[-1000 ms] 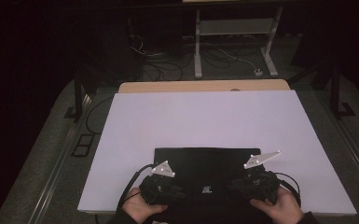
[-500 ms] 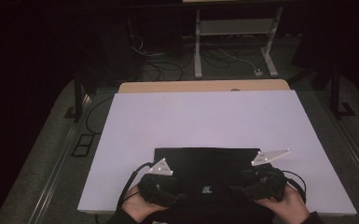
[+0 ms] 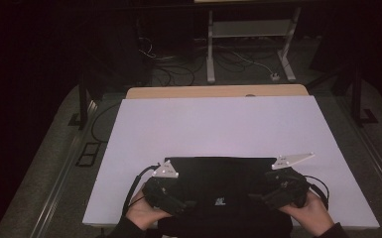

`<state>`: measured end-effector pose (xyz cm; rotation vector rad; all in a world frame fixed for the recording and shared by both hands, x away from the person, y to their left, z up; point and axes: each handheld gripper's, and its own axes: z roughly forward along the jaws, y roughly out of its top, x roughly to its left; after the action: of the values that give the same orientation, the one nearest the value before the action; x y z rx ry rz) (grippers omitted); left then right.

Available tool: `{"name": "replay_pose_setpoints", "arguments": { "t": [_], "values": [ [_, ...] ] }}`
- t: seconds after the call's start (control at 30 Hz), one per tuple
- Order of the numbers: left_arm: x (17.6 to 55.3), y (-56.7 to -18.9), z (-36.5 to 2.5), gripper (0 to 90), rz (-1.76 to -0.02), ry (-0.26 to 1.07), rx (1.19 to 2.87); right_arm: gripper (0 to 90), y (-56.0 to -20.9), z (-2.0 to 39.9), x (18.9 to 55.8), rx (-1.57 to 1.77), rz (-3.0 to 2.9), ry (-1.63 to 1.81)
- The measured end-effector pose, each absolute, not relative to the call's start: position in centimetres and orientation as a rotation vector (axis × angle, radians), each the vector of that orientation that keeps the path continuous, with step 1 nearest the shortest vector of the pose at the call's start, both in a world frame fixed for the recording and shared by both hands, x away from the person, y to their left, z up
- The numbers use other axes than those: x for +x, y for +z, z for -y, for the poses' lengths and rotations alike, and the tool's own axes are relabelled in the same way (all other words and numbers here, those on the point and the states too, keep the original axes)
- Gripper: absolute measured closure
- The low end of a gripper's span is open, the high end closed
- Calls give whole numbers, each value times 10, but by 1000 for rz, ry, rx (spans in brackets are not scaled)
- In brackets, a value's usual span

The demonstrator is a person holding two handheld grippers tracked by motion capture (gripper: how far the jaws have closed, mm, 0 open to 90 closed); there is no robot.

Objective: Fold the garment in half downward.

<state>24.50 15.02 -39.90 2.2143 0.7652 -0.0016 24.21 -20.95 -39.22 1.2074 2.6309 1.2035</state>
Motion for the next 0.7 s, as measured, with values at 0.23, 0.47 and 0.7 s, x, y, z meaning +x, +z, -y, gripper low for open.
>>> {"name": "replay_pose_setpoints", "arguments": {
  "t": [0.23, 0.47, 0.7],
  "values": [
    [251, -393, -155, 0, -756, 28, 2213, 0, -384, 215, 246, 1206, -2611, 1203],
    [258, -385, -165, 0, -773, 36, 2188, 0, -378, 221, 254, 1201, -2595, 1182],
    [263, -375, -167, 0, -750, 50, 2198, 0, -370, 228, 264, 1211, -2581, 1202]
  ]
}}
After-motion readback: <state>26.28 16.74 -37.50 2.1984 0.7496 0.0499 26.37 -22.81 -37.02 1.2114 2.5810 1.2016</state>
